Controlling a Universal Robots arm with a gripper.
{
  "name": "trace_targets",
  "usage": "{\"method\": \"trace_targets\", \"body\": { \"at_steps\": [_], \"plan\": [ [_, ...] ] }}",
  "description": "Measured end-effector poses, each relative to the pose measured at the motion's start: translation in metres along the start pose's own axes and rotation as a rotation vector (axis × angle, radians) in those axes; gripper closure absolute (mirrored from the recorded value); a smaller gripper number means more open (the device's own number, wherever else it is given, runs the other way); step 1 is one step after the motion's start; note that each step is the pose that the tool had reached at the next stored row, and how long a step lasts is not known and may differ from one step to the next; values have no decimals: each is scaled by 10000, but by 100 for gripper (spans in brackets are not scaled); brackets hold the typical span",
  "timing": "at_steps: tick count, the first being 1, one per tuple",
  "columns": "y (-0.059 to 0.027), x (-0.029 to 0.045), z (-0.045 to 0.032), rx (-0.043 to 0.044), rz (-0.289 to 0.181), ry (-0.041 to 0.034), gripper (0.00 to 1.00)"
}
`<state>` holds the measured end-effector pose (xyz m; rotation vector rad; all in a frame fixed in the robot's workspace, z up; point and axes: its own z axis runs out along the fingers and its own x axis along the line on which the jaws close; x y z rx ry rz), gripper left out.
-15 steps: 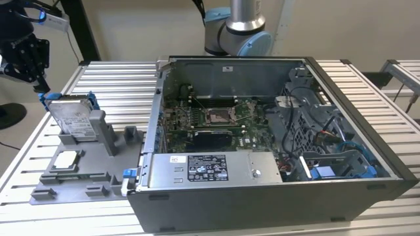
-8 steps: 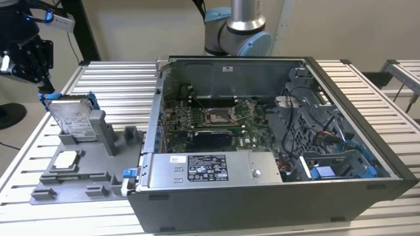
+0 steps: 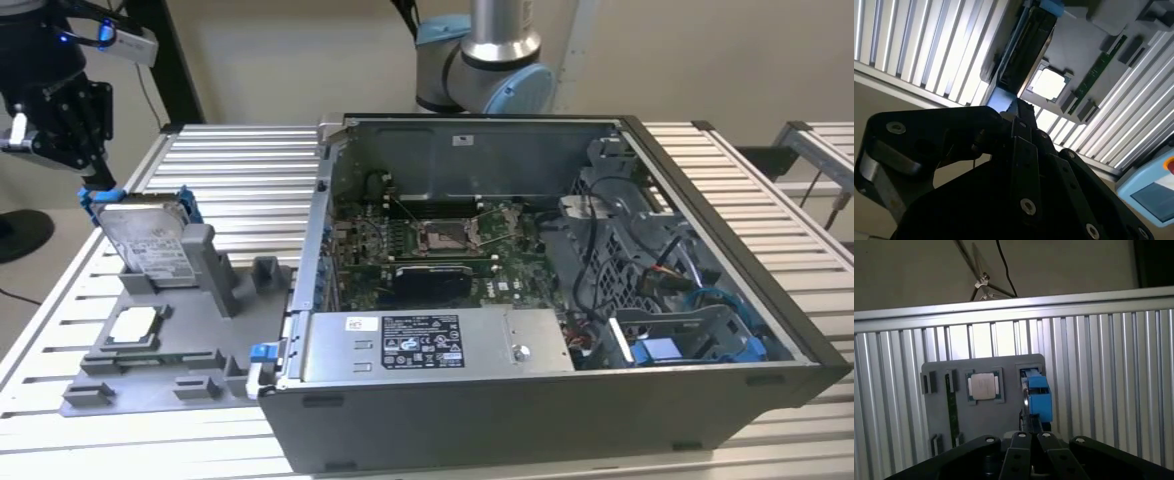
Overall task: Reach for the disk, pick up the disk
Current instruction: 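Pick up the disk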
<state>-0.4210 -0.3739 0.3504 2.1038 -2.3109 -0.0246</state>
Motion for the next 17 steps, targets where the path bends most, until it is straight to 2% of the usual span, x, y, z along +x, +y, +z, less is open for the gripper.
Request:
{"method": "trace_targets", "body": {
  "at_steps": [1, 2, 17],
  "plan": [
    [-1, 0, 0, -1, -4, 1, 100],
    [-1, 0, 0, 0, -8, 0, 0],
    [-9, -10, -1, -1, -34, 1, 0]
  ]
}}
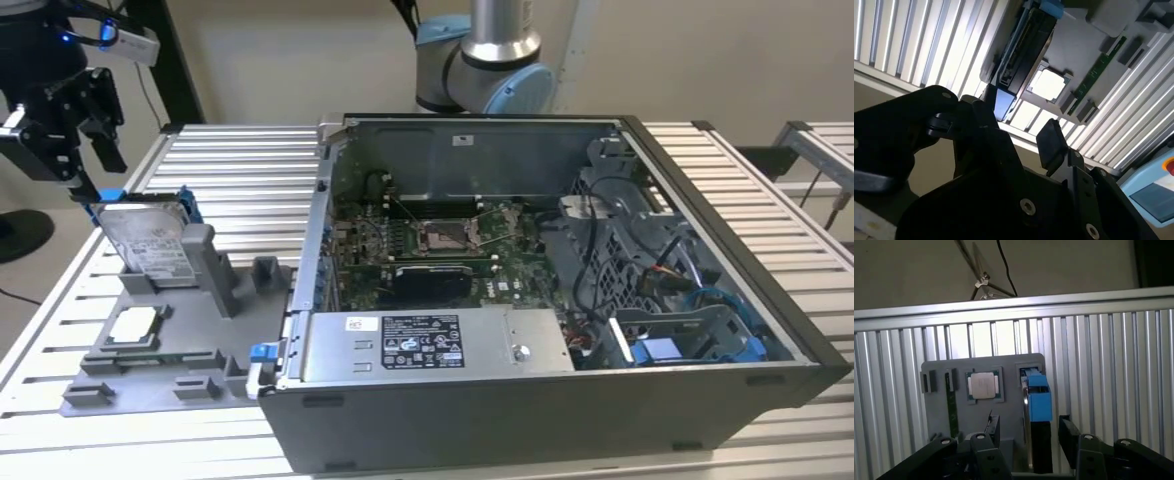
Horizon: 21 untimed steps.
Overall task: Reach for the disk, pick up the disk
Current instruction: 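Pick up the disk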
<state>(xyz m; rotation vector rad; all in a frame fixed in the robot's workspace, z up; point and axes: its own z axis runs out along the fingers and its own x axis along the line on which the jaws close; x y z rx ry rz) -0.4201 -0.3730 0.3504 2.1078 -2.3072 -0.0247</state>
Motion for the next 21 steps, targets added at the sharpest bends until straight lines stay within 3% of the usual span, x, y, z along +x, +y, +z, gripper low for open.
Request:
{"method": "trace_targets", "body": {
  "at_steps": [7, 11, 17, 21],
  "plan": [
    [6, -78, 7, 0, 1, 0, 0],
    [10, -141, 53, 1, 1, 0, 0],
    [8, -148, 142, 0, -182, 5, 0],
    [8, -148, 152, -1, -220, 6, 0]
  ]
}}
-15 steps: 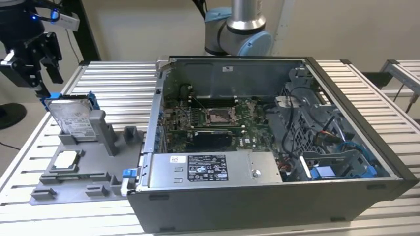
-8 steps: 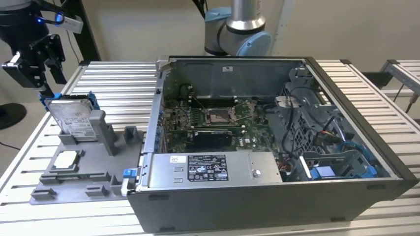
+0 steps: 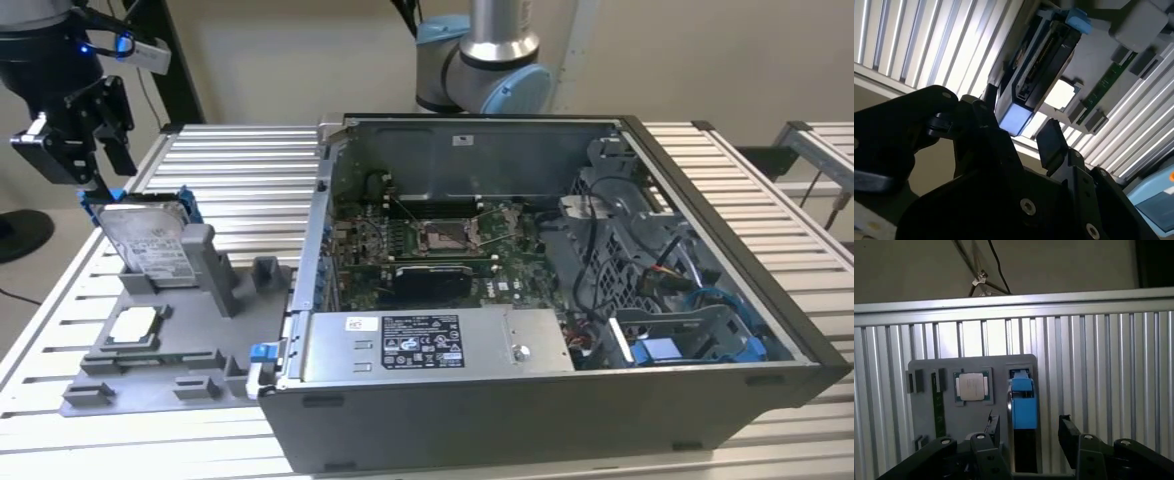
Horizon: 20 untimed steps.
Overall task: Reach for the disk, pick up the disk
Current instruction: 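Pick up the disk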
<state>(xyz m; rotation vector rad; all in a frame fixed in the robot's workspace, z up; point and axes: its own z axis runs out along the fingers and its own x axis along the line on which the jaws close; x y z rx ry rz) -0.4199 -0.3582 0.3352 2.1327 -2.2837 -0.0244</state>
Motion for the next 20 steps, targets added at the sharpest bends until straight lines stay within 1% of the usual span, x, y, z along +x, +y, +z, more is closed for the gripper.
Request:
{"method": "trace_targets", "body": {
  "at_steps": [8, 20],
  "plan": [
    [0, 3, 12, 2, -2, -1, 0],
    [-2, 9, 62, 2, -2, -1, 0]
  ]
}}
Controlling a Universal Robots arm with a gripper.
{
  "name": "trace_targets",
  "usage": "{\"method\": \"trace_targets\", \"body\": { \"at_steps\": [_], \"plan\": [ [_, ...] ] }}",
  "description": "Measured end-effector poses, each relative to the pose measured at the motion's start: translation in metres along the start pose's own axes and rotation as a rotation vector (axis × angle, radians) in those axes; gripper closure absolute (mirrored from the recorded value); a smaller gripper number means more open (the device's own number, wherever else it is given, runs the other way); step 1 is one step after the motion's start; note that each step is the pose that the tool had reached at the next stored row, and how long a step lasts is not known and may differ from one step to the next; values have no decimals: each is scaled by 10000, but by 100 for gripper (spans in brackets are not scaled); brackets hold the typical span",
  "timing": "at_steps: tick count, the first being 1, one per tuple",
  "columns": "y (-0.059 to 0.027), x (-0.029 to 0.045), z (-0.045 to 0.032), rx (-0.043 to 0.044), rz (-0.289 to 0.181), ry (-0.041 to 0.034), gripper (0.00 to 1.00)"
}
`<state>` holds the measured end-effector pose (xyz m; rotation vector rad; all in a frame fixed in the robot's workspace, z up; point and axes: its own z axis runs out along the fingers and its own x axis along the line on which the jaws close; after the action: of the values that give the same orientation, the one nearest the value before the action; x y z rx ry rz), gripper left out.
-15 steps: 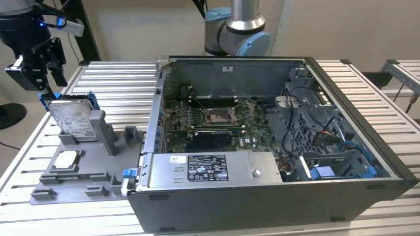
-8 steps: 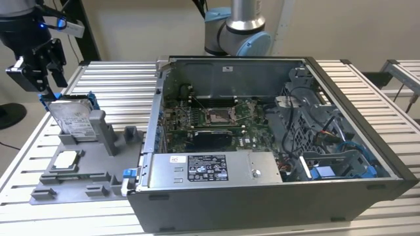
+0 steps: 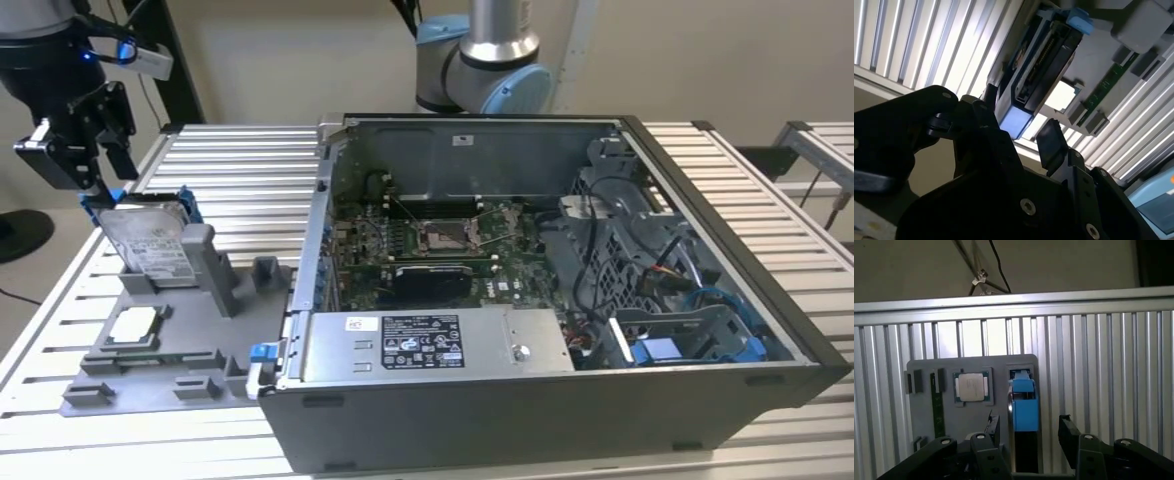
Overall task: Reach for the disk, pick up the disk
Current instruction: 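Pick up the disk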
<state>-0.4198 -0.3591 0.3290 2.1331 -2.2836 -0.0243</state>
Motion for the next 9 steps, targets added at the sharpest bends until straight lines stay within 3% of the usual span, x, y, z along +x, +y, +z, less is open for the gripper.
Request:
{"method": "trace_targets", "body": {
  "at_steps": [9],
  "plan": [
    [-1, 0, 52, 0, -1, 0, 0]
  ]
}}
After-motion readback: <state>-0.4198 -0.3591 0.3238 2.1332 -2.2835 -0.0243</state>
